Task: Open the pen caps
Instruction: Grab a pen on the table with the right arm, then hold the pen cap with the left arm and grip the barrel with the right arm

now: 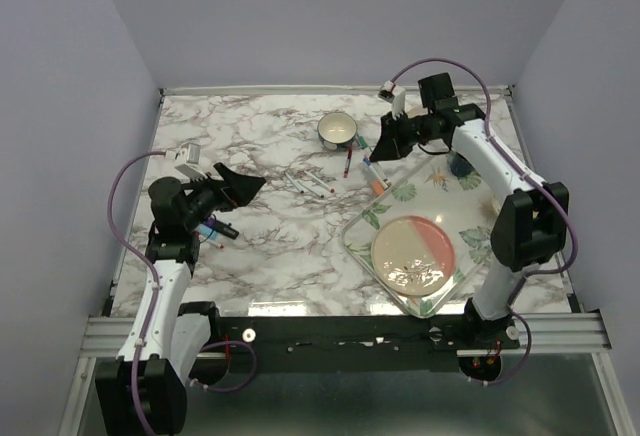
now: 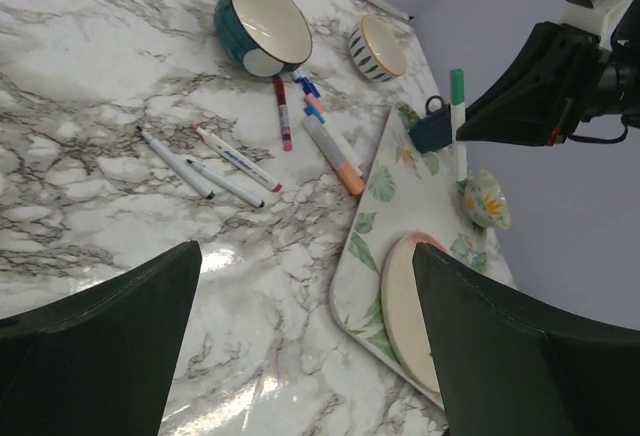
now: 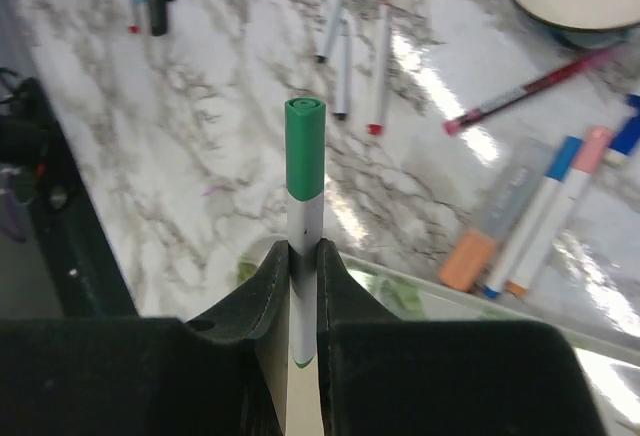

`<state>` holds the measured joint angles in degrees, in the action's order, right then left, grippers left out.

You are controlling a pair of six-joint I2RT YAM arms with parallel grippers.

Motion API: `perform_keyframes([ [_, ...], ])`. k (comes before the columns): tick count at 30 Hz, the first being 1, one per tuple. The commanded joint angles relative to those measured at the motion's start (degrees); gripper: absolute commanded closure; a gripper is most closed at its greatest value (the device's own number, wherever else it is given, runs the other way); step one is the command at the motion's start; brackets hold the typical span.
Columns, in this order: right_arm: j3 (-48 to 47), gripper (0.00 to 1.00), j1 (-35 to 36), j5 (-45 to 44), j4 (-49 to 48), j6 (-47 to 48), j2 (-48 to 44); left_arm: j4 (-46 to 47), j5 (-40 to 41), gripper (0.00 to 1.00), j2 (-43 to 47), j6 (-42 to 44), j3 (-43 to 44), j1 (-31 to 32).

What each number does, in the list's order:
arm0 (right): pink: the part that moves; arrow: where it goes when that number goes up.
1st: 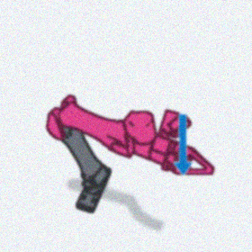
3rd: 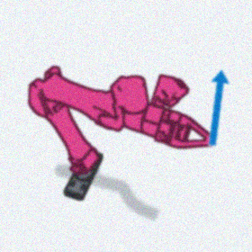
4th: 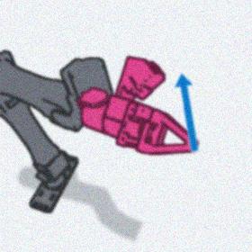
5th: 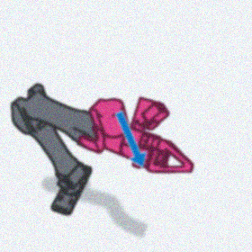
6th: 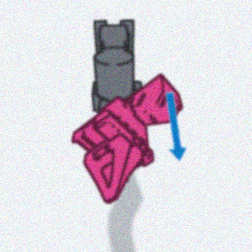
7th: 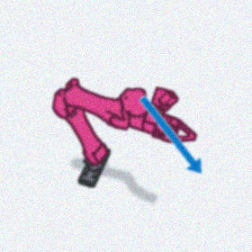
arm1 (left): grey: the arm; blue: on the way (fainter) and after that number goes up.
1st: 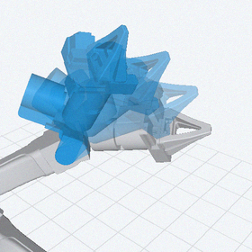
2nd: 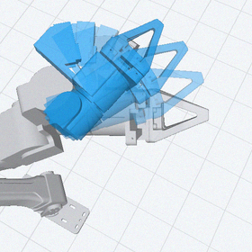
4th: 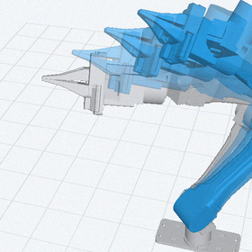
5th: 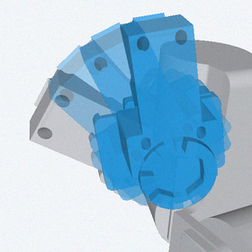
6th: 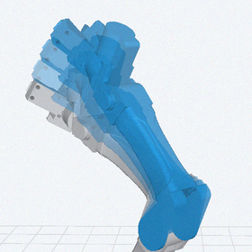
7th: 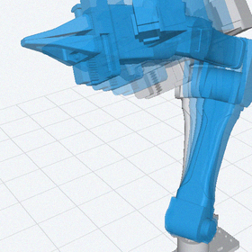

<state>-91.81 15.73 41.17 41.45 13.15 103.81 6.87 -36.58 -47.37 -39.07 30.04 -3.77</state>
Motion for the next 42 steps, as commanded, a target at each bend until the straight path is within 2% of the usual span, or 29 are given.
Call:
perform_keyframes([
  [1,9.78,0.99,0.53,20.68,-5.66,-0.58,-7.20,16.23,-0.96,0.05,4.56,-14.71,-6.57,2.53],
  [5,19.46,1.00,1.58,25.71,-9.11,-0.93,-13.44,15.63,6.68,0.05,8.08,-16.30,-8.86,9.82],
  [6,21.56,0.99,1.85,26.41,-9.46,-0.76,-13.98,15.45,10.00,0.04,8.26,-16.21,-8.95,13.58],
  [13,22.56,0.99,4.75,27.30,-6.31,2.49,-13.55,17.03,24.07,0.05,6.07,-17.44,-9.83,27.03],
  [20,21.15,0.99,8.61,26.07,-3.05,5.66,-11.00,16.50,36.03,0.05,1.59,-17.79,-7.46,36.71],
  [27,20.62,0.99,9.94,26.07,-1.64,7.24,-10.29,16.42,46.40,0.06,-1.05,-20.07,-6.66,43.31],
  [31,20.44,0.99,10.29,25.89,-1.20,7.68,-9.86,11.95,52.92,0.06,-2.72,-22.88,-5.00,46.12],
  [37,20.09,0.99,10.64,25.72,-0.58,8.12,-9.33,11.49,56.96,0.06,-4.65,-24.91,-3.68,48.42],
  [42,19.83,0.99,10.90,25.54,-0.14,8.47,-8.80,12.20,57.32,0.06,-6.24,-25.44,-3.06,49.56],
])
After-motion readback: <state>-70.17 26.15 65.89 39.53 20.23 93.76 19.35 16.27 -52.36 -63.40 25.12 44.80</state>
